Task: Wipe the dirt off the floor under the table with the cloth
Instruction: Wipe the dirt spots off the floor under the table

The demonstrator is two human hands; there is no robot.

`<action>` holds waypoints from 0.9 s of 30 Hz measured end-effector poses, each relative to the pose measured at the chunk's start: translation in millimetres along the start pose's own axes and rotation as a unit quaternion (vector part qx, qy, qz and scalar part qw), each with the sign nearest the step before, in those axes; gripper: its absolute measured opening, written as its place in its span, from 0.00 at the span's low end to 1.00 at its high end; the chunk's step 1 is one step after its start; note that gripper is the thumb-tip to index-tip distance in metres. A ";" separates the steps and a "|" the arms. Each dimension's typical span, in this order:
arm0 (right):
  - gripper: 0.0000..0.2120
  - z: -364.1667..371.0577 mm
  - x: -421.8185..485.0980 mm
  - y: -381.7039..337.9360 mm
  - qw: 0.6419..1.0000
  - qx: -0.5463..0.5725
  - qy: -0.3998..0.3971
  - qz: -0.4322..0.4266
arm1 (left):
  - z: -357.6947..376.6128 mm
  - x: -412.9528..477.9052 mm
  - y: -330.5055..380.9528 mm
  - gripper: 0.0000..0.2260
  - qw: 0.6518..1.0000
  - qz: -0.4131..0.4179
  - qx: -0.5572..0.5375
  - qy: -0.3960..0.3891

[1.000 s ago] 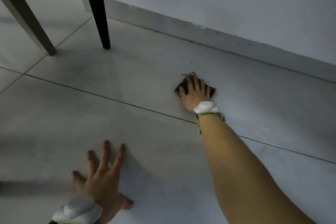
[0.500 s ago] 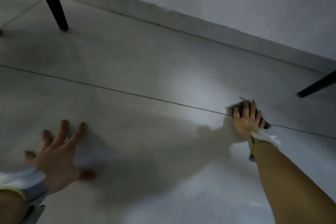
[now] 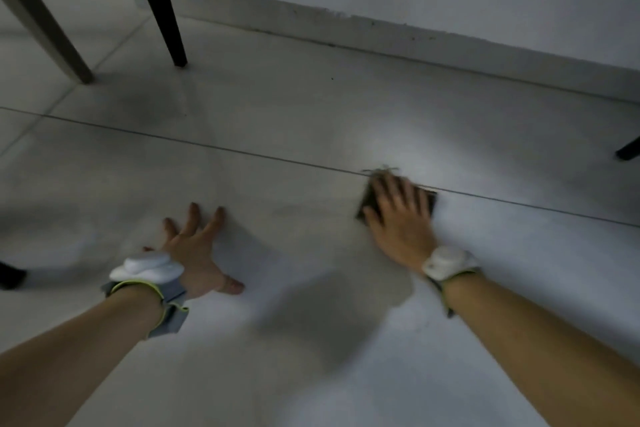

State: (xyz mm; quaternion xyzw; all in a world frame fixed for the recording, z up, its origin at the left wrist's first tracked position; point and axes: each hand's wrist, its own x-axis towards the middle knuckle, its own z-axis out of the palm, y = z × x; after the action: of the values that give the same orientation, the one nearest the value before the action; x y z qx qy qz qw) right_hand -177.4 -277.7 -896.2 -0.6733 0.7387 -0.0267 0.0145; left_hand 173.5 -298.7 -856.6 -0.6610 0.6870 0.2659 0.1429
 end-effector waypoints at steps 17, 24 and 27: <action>0.31 6.7 -29.6 -122.1 0.988 0.046 -0.058 -0.132 | 36.1 -62.5 14.5 0.45 0.990 0.036 0.066 0.117; 0.32 -2.2 -71.0 51.6 0.994 0.045 -0.073 0.073 | 52.7 -90.6 29.1 0.56 0.987 0.117 0.099 0.045; 0.33 -12.7 -117.7 110.8 0.982 0.053 -0.064 0.171 | 63.5 -97.9 30.8 0.58 0.987 0.138 0.086 0.021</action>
State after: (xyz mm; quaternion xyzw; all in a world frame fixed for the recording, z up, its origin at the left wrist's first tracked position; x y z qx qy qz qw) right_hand -277.3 -150.0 -891.8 -0.5357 0.8380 -0.0198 0.1017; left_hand 141.8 -182.4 -849.5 -0.5509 0.7945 0.2089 0.1467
